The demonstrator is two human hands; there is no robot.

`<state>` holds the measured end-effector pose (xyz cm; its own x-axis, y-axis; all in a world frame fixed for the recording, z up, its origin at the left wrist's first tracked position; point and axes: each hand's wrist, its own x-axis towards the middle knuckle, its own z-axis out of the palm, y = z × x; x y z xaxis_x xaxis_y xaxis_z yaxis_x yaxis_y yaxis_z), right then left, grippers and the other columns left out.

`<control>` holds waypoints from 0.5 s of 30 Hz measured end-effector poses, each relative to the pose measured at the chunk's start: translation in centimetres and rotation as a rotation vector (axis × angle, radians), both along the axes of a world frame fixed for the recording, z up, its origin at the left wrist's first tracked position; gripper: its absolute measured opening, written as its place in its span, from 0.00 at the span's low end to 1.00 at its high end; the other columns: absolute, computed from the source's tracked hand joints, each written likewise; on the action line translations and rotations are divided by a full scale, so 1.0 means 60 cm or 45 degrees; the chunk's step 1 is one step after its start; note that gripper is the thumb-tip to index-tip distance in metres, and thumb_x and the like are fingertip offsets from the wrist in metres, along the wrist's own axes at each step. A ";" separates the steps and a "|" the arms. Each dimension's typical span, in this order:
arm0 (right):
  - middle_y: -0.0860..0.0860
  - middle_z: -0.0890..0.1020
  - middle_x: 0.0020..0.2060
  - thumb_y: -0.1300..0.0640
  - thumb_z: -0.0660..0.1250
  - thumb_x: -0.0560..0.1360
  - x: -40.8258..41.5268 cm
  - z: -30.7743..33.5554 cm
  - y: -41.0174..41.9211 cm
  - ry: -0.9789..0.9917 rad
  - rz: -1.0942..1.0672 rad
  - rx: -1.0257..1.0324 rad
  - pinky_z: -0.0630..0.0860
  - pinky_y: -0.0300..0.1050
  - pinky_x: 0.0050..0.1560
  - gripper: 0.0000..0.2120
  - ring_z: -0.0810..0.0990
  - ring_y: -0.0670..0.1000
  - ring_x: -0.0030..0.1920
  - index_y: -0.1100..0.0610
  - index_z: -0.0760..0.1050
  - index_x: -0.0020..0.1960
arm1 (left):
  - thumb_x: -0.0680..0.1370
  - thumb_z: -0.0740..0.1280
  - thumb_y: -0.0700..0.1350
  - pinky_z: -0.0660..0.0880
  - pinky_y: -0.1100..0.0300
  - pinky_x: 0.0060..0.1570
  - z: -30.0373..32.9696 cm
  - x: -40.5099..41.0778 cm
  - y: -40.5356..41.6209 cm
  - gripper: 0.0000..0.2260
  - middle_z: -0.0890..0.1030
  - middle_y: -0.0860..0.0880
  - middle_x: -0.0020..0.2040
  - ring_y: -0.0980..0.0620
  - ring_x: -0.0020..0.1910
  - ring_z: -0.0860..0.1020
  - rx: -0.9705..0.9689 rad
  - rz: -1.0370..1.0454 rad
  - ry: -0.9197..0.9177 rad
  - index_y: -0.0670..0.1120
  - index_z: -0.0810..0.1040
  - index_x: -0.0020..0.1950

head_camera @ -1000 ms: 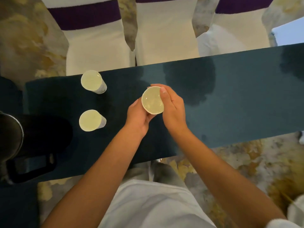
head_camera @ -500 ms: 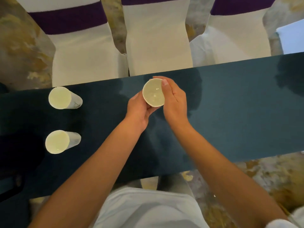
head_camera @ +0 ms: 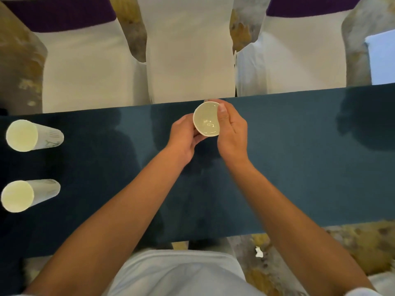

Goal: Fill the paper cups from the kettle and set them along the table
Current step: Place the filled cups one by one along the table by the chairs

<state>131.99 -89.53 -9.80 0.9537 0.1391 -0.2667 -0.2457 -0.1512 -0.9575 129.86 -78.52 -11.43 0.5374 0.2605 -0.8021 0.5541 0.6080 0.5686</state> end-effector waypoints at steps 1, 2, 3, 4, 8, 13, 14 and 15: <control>0.51 0.87 0.53 0.56 0.57 0.87 0.006 -0.003 -0.003 -0.002 -0.017 0.006 0.79 0.40 0.53 0.15 0.84 0.47 0.54 0.59 0.82 0.60 | 0.79 0.68 0.44 0.82 0.47 0.55 -0.003 0.006 -0.003 0.12 0.87 0.43 0.53 0.47 0.51 0.86 0.001 -0.003 -0.003 0.42 0.82 0.61; 0.51 0.86 0.53 0.56 0.57 0.87 0.010 -0.006 -0.005 -0.005 -0.029 0.007 0.79 0.39 0.53 0.15 0.84 0.46 0.54 0.58 0.82 0.60 | 0.80 0.68 0.44 0.82 0.47 0.55 -0.006 0.011 -0.006 0.12 0.87 0.43 0.53 0.47 0.50 0.86 0.004 -0.002 -0.005 0.42 0.82 0.61; 0.51 0.86 0.53 0.55 0.57 0.87 0.014 -0.009 -0.006 -0.007 -0.033 0.005 0.79 0.39 0.53 0.15 0.84 0.46 0.54 0.58 0.82 0.60 | 0.80 0.67 0.44 0.83 0.48 0.55 -0.009 0.015 -0.007 0.12 0.87 0.43 0.52 0.47 0.49 0.86 0.009 0.001 -0.003 0.42 0.82 0.61; 0.51 0.86 0.53 0.55 0.57 0.87 0.018 -0.013 -0.008 -0.007 -0.035 0.003 0.79 0.39 0.53 0.15 0.84 0.47 0.54 0.58 0.82 0.61 | 0.80 0.67 0.43 0.83 0.48 0.54 -0.011 0.019 -0.008 0.11 0.87 0.44 0.51 0.48 0.48 0.86 0.014 0.002 0.000 0.41 0.82 0.60; 0.50 0.86 0.54 0.54 0.57 0.87 0.031 -0.025 -0.015 -0.018 -0.017 -0.027 0.79 0.39 0.54 0.16 0.83 0.46 0.55 0.58 0.82 0.61 | 0.82 0.63 0.44 0.83 0.52 0.50 -0.014 0.028 -0.008 0.09 0.88 0.47 0.44 0.50 0.44 0.87 0.044 -0.004 0.013 0.43 0.81 0.56; 0.48 0.86 0.52 0.54 0.57 0.87 0.040 -0.038 -0.013 -0.017 -0.004 -0.065 0.79 0.38 0.53 0.16 0.83 0.43 0.53 0.57 0.82 0.61 | 0.83 0.61 0.43 0.83 0.53 0.49 -0.015 0.030 -0.002 0.11 0.88 0.44 0.49 0.47 0.48 0.87 0.119 -0.021 0.055 0.42 0.81 0.58; 0.47 0.85 0.52 0.54 0.57 0.87 0.043 -0.042 -0.012 -0.004 -0.013 -0.070 0.78 0.37 0.53 0.16 0.82 0.42 0.53 0.57 0.82 0.61 | 0.83 0.61 0.43 0.83 0.52 0.50 -0.015 0.029 0.000 0.11 0.87 0.43 0.51 0.46 0.49 0.87 0.137 -0.023 0.061 0.41 0.81 0.59; 0.47 0.85 0.52 0.54 0.57 0.87 0.045 -0.045 -0.011 0.006 -0.022 -0.076 0.78 0.36 0.52 0.15 0.82 0.41 0.53 0.57 0.82 0.61 | 0.82 0.61 0.43 0.83 0.52 0.51 -0.014 0.027 0.002 0.12 0.87 0.42 0.52 0.46 0.50 0.86 0.149 -0.021 0.065 0.41 0.80 0.60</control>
<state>134.71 -90.21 -12.50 0.9545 0.1066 -0.2784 -0.2531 -0.2035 -0.9458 131.50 -78.39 -12.24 0.5017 0.3452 -0.7931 0.5937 0.5295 0.6060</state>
